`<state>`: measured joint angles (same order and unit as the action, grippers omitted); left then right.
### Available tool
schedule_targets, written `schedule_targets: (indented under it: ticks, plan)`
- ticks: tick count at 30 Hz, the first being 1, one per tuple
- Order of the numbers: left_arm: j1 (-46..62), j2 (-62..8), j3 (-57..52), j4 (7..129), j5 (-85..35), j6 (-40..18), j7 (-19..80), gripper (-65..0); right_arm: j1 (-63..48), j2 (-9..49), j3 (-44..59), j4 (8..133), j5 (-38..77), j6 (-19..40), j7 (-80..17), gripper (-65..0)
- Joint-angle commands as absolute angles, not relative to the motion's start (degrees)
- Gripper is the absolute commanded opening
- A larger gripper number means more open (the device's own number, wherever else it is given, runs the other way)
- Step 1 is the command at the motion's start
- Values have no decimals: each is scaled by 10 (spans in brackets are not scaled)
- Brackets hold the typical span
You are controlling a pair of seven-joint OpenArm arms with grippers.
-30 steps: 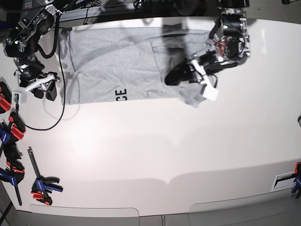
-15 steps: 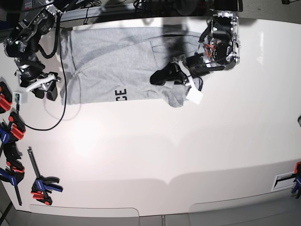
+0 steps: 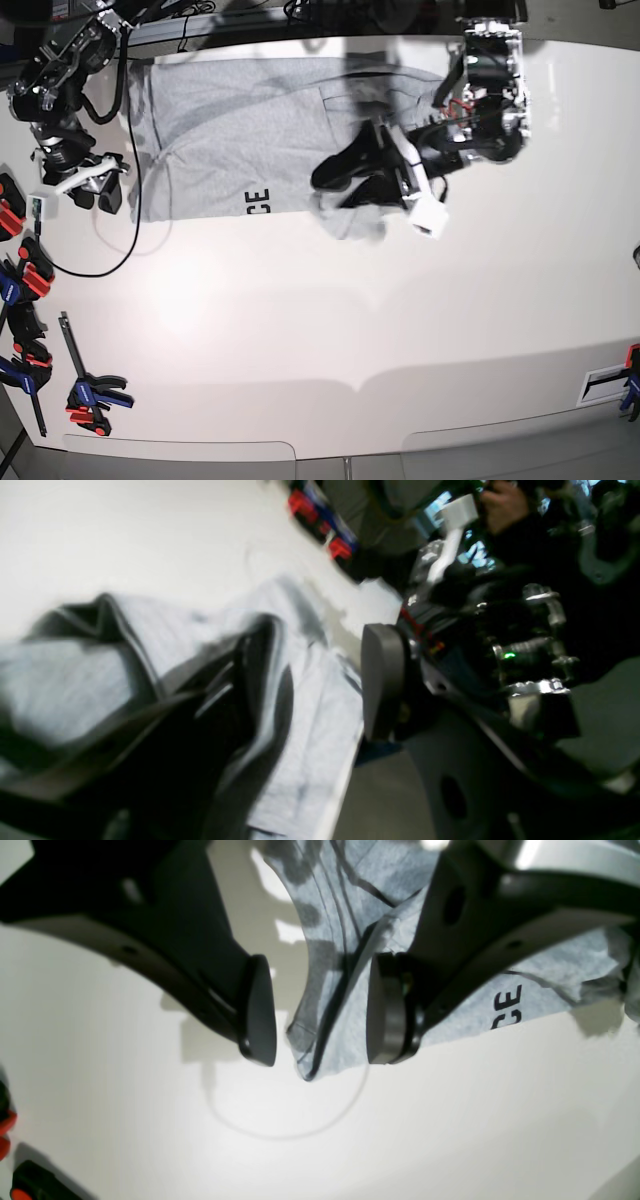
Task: Fold the T-shirt properly
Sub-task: 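Grasp the opposite side edge with the left gripper and lift it, then fold the held side over toward the shirt's middle with the left gripper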
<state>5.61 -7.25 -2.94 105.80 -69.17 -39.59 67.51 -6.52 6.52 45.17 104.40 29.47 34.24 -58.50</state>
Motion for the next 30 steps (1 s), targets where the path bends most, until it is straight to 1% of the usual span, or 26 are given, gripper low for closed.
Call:
schedule_targets:
  ticks: [1, 3, 6, 10, 12, 15, 17, 20, 21, 25, 26, 28, 30]
  plan:
    - [56, -80, -29, 1084, -696, -400, 662, -394, -59, 73, 453, 1054, 306, 340, -572, -366]
    - [62, -90, -29, 1105, -663, -400, 655, -394, -59, 73, 453, 1054, 306, 340, -572, -366]
    - [66, -99, -30, 1106, -633, -400, 646, -394, -59, 73, 453, 1054, 306, 340, -571, -366]
    - [66, -105, -30, 1106, -620, -400, 637, -394, -59, 73, 453, 1054, 306, 340, -571, -366]
    - [66, -105, -29, 1106, -582, -400, 609, -394, -59, 73, 453, 1054, 306, 340, -571, -366]
    - [66, -105, -27, 1104, -491, -400, 533, -391, -59, 73, 453, 1054, 306, 340, -571, -366]
    - [65, -105, -14, 1100, -445, -400, 495, -353, -59, 73, 453, 1054, 306, 340, -571, -366]
    - [65, -105, 30, 1097, -383, -397, 462, -262, -59, 73, 453, 1054, 306, 340, -570, -366]
    - [65, -105, 48, 1097, -364, -394, 455, -240, -59, 73, 453, 1054, 306, 340, -569, -366]
    - [60, -91, 128, 1094, -279, -389, 442, -229, -59, 73, 453, 1054, 306, 340, -570, -366]
    - [55, -85, 146, 1090, -251, -375, 440, -229, -59, 73, 453, 1054, 306, 340, -570, -366]
    - [39, -73, 177, 1071, -202, -327, 429, -229, -59, 73, 453, 1054, 306, 340, -570, -366]
    - [16, -58, 199, 1032, -169, -308, 421, -229, -59, 72, 453, 1054, 306, 340, -571, -366]
